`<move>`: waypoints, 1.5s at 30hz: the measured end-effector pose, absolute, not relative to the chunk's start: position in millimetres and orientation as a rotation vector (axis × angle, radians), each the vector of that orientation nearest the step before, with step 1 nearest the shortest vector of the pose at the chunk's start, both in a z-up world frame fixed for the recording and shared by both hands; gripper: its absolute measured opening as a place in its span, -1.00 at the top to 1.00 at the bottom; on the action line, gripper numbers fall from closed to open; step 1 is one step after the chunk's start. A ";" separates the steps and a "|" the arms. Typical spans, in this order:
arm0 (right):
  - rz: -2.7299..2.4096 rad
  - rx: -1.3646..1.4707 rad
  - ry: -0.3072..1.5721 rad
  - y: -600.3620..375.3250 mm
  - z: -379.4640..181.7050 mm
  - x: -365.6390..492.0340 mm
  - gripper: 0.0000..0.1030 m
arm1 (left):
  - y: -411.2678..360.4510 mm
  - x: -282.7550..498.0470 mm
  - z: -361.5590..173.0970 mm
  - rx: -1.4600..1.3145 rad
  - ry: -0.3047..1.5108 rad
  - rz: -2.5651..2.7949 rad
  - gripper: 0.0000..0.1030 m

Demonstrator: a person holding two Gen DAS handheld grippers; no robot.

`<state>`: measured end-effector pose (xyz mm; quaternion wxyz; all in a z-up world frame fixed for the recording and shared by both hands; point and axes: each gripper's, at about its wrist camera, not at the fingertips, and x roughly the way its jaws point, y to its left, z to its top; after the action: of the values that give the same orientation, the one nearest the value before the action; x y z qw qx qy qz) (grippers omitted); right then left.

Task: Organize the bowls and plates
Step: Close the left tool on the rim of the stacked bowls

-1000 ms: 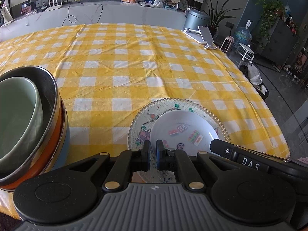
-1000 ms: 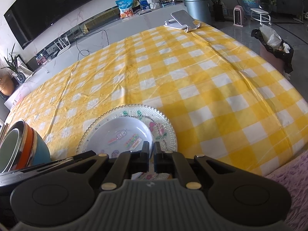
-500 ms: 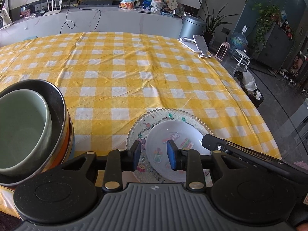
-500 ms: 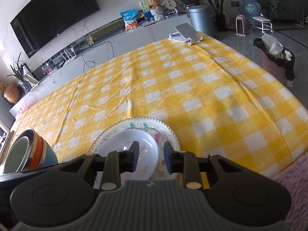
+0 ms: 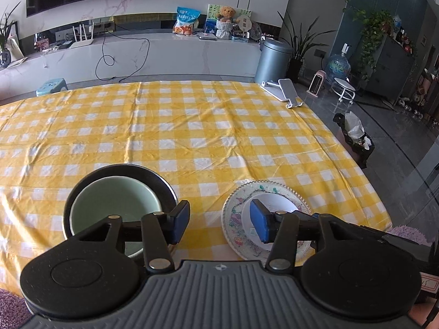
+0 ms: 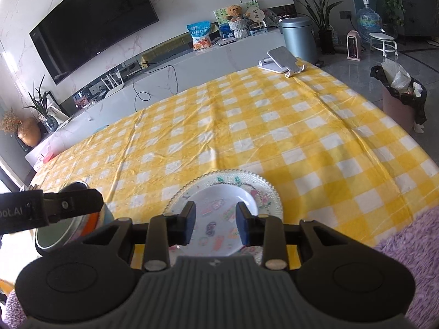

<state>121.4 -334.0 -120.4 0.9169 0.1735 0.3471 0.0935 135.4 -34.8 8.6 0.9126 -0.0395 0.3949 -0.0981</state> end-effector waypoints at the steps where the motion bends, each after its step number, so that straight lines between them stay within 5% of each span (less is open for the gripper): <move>1: 0.208 0.366 0.718 -330.1 -117.1 120.0 0.34 | -27.8 133.4 11.7 -0.086 0.807 -0.189 -0.16; 11: 0.345 0.363 0.784 -264.1 -85.6 116.0 -0.28 | 35.7 120.9 23.4 -0.124 0.764 -0.045 -0.42; 27: 0.313 0.324 0.956 -196.8 -106.5 153.0 -0.28 | 122.9 130.1 -37.4 -0.510 0.867 -0.010 -0.51; 45: 0.319 0.476 1.066 -194.4 -143.0 188.0 -0.11 | 131.0 151.7 -77.7 -0.695 0.924 -0.013 -0.34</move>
<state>188.0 -194.4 -143.0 0.8224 0.2236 0.5012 0.1499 151.7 131.0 -77.7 0.8375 -0.3285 0.4366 -0.0062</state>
